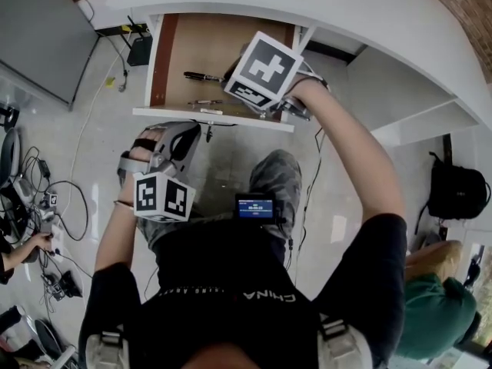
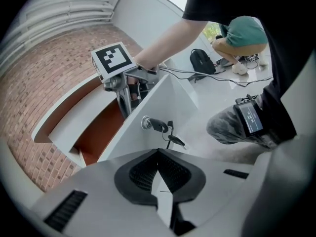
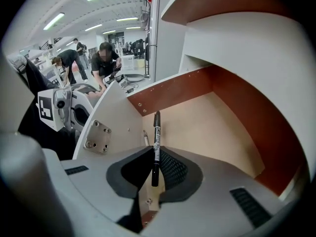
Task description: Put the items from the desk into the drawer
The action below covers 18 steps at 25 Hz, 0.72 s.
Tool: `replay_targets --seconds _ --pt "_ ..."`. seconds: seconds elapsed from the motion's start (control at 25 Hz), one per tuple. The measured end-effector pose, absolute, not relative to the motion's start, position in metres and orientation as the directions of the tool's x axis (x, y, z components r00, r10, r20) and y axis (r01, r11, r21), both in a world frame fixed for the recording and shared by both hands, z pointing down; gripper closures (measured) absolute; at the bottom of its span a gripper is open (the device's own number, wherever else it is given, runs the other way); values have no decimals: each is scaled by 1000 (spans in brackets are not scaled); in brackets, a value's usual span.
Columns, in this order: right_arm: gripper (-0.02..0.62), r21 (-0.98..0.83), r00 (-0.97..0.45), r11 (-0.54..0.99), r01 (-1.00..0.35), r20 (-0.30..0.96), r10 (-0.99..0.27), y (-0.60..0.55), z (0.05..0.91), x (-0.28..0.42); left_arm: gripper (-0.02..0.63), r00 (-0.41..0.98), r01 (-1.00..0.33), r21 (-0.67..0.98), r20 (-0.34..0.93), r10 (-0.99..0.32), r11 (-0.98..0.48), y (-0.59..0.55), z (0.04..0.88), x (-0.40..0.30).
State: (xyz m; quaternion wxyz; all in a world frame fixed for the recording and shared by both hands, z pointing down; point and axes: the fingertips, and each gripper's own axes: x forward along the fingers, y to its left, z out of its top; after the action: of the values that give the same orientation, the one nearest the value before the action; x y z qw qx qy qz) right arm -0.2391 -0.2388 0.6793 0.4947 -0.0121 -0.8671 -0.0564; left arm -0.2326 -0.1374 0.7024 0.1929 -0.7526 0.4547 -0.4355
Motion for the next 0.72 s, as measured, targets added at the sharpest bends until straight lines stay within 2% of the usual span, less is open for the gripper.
replay_targets --seconds 0.32,0.72 --pt "549 91 -413 987 132 910 -28 -237 700 -241 594 319 -591 -545 519 -793 -595 -132 698 -219" --pt "549 82 -288 977 199 957 -22 -236 723 -241 594 343 -591 -522 528 -777 -615 -130 700 -215"
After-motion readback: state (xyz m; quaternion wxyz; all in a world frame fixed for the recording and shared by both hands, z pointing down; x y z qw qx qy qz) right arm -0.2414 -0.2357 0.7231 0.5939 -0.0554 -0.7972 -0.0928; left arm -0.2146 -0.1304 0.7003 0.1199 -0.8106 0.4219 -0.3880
